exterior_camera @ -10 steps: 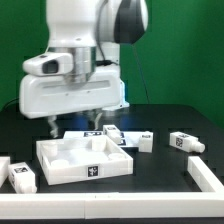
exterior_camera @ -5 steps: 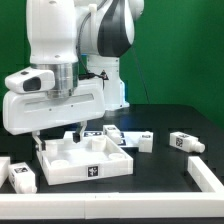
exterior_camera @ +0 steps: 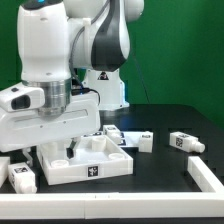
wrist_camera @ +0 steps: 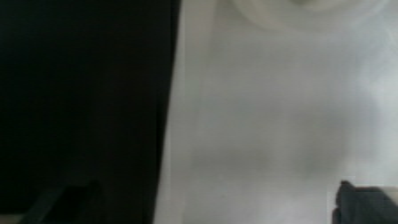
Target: Assemble one leg
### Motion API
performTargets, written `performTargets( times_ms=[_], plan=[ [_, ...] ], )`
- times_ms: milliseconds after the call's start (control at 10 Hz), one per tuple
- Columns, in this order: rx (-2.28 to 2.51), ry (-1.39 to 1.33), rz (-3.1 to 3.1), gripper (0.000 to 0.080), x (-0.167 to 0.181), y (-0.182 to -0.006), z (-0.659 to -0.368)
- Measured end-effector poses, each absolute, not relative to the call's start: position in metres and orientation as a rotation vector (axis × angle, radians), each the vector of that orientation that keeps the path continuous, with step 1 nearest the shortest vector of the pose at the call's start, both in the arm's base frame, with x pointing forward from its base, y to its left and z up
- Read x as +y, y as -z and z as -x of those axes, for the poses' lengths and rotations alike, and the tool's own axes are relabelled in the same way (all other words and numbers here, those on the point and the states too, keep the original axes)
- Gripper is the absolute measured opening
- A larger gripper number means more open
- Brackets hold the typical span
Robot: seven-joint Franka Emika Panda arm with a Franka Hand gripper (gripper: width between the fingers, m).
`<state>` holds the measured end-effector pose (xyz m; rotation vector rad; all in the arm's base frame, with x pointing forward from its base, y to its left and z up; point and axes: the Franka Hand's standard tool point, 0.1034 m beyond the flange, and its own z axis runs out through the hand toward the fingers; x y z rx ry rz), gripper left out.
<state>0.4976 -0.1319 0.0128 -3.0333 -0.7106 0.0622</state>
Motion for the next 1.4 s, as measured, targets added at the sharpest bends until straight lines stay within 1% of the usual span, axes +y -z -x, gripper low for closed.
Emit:
performTargets(
  times_ms=[100,200,300,400,500,600,1000,1200,1400],
  plan=[
    [-0.713,-0.060,3.033,0.0535,-0.131,-0.013,-0.499],
    [-0.713,-0.061,3.033,0.0380,-0.131,-0.013,-0.498],
    [-0.713,-0.061,3.033,0.0380,-0.131,-0.013,-0.498],
    [-0.712,-0.061,3.033,0.0184,-0.131,-0.013,-0.498],
    [-0.712,-0.061,3.034,0.0184,-0.131,-0.013,-0.498],
    [-0.700,-0.061,3.036,0.0054,-0.130,-0.013,-0.499],
    [-0.358,-0.055,3.101,0.0054,-0.101,-0.019,-0.516],
    [-0.121,-0.104,3.108,0.0054,-0.075,-0.020,-0.519],
    [0.003,-0.110,3.111,0.0054,-0.057,-0.020,-0.522]
  ],
)
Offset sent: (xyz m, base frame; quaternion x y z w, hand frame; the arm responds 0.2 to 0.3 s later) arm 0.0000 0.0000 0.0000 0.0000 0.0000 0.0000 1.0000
